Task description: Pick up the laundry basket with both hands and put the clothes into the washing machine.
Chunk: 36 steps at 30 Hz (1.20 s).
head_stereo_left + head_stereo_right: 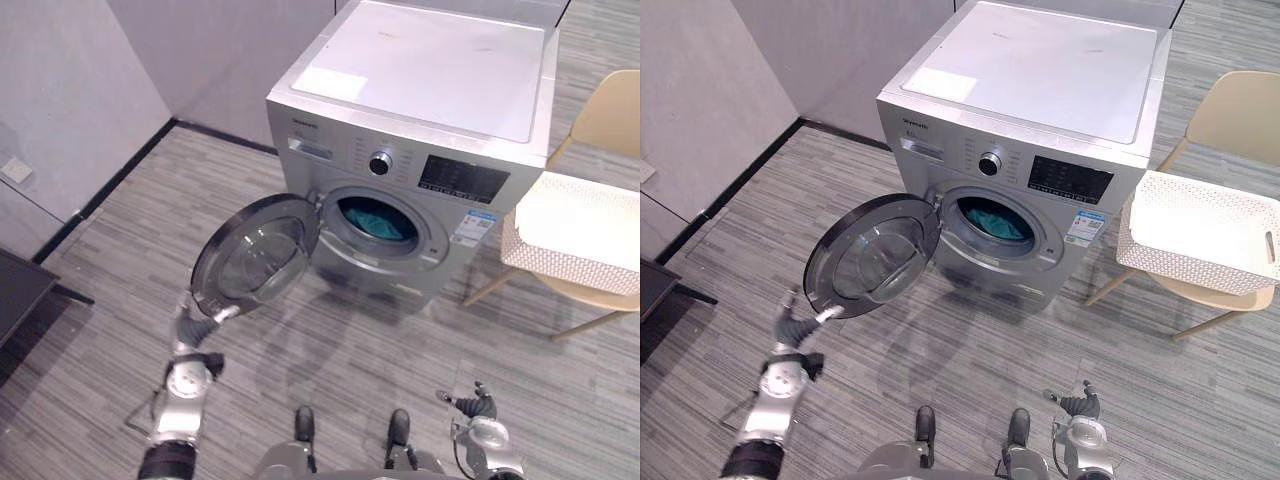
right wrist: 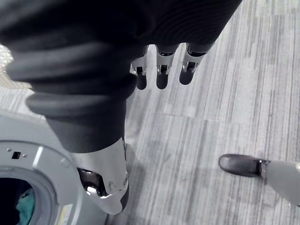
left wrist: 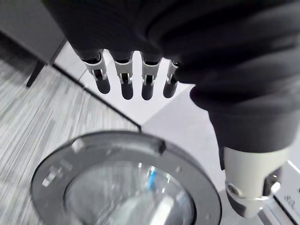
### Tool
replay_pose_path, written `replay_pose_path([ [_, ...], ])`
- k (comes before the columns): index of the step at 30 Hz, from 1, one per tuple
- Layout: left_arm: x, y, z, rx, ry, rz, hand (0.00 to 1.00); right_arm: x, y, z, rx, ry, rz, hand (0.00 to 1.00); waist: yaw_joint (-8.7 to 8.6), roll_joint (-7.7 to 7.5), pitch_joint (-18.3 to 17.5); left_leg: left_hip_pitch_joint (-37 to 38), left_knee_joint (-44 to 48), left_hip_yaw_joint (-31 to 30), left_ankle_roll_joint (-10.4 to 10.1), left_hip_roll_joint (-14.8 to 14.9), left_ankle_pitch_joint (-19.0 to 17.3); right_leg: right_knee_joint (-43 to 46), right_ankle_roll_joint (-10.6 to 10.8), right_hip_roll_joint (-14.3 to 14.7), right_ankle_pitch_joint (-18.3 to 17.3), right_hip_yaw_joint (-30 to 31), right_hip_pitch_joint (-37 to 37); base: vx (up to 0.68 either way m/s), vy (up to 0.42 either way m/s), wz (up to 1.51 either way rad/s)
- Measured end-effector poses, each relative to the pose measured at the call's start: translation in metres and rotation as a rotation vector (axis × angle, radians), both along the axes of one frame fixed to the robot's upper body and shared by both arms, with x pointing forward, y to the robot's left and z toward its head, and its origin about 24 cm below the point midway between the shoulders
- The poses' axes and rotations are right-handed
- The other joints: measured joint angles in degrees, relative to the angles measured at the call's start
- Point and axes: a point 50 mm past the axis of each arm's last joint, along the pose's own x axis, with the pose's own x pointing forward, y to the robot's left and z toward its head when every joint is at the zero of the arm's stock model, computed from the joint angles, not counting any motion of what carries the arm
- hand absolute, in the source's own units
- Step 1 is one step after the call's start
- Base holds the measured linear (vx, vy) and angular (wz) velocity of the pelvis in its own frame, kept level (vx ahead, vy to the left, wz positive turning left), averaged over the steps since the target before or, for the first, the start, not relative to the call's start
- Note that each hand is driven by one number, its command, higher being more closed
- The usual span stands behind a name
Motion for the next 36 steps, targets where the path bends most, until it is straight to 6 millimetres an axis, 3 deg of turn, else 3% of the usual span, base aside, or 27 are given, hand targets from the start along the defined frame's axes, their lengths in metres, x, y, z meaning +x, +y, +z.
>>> replay_pose_path([
  [1,0.004,0.02,0.017,0.062,-0.003,0.052,0.0,0.006,0.003,0.002,-0.001,-0.015,0.019,0.0,0.01,-1.15,0.18,-1.57,0.54,0.55,0.0,0.39,0.0,-0.01,-0.26,0.38,0.38,0.7,-1.66,0.0,-0.025,-0.24],
  [3,0.015,0.038,0.041,0.124,-0.013,0.087,0.0,0.013,0.005,0.005,-0.003,-0.034,0.031,0.0,-0.05,-2.61,1.09,-4.24,1.81,0.53,0.0,0.73,0.0,-0.01,-0.54,0.7,0.94,0.81,-3.82,-0.01,-0.023,-0.16],
  [6,0.03,0.048,0.069,0.144,-0.048,0.114,0.0,0.019,0.011,0.008,-0.005,-0.051,0.074,0.0,-0.03,-5.16,2.98,-7.76,3.53,1.18,0.02,1.21,-0.02,0.11,-1.01,0.98,1.91,2.07,-7.04,-0.02,-0.01,-0.14],
  [11,0.057,0.047,0.117,0.17,-0.117,0.081,0.0,0.037,0.025,0.023,-0.011,-0.161,0.137,0.0,0.07,-7.74,7.02,-15.21,7.49,1.06,0.12,2.6,-0.38,0.18,-1.85,1.71,4.14,2.9,-12.95,-0.09,-0.016,-0.1],
  [17,0.082,0.023,0.146,0.191,-0.167,-0.024,0.0,0.047,0.032,0.039,-0.024,-0.264,0.176,0.0,0.1,-8.4,9.38,-22.3,12.9,0.33,-1.19,5.44,-2.32,0.22,-2.04,3.76,5.77,3.83,-17.5,-0.07,-0.028,-0.1],
  [24,0.098,-0.011,0.136,0.113,-0.231,-0.109,0.0,0.047,0.03,0.04,-0.028,-0.278,0.17,0.0,0.45,-8.34,10.31,-22.79,11.69,-0.9,-2.53,5.8,-0.94,-0.06,-2.01,4.93,5.72,3.71,-18.22,0.01,-0.048,0.01],
  [26,0.097,-0.025,0.124,0.087,-0.253,-0.148,0.0,0.048,0.03,0.039,-0.028,-0.27,0.168,0.0,0.47,-8.33,10.32,-22.5,11.3,-1.22,-2.07,5.27,-0.4,-0.06,-2.03,4.56,5.71,3.54,-18.01,0.01,0.01,0.1],
  [29,0.088,-0.052,0.082,-0.028,-0.23,-0.217,0.0,0.045,0.03,0.034,-0.031,-0.241,0.157,0.0,0.28,-8.03,10.52,-20.6,9.64,-1.13,-1.7,3.88,0.17,-0.11,-1.95,3.42,5.6,3.48,-16.75,0.02,0.041,0.12],
  [31,0.075,-0.087,0.044,-0.18,-0.215,-0.28,0.0,0.043,0.032,0.03,-0.025,-0.218,0.153,0.0,0.13,-7.84,10.64,-19.05,8.49,-0.63,-1.71,2.97,0.15,-0.08,-1.71,2.44,5.4,3.7,-15.82,0.02,0.054,0.05],
  [32,0.071,-0.095,0.036,-0.216,-0.213,-0.294,0.0,0.042,0.033,0.029,-0.025,-0.212,0.154,0.0,0.12,-7.82,10.65,-18.82,8.28,-0.51,-1.68,2.6,0.18,-0.04,-1.63,2.35,5.34,3.78,-15.76,0.02,0.046,0.03],
  [34,0.056,-0.141,0.013,-0.336,-0.199,-0.386,0.0,0.042,0.036,0.028,-0.025,-0.199,0.15,0.0,0.05,-7.61,10.78,-18.5,8.02,-0.06,-1.37,1.8,0.37,0.0,-1.56,1.56,5.3,4.09,-15.76,0.03,0.049,0.0],
  [36,0.05,-0.17,0.006,-0.397,-0.19,-0.456,0.0,0.041,0.038,0.027,-0.026,-0.191,0.141,0.0,0.06,-7.25,11.02,-18.17,8.02,0.36,-1.1,1.46,0.36,0.19,-1.56,1.26,5.3,4.57,-15.73,0.02,0.031,-0.07],
])
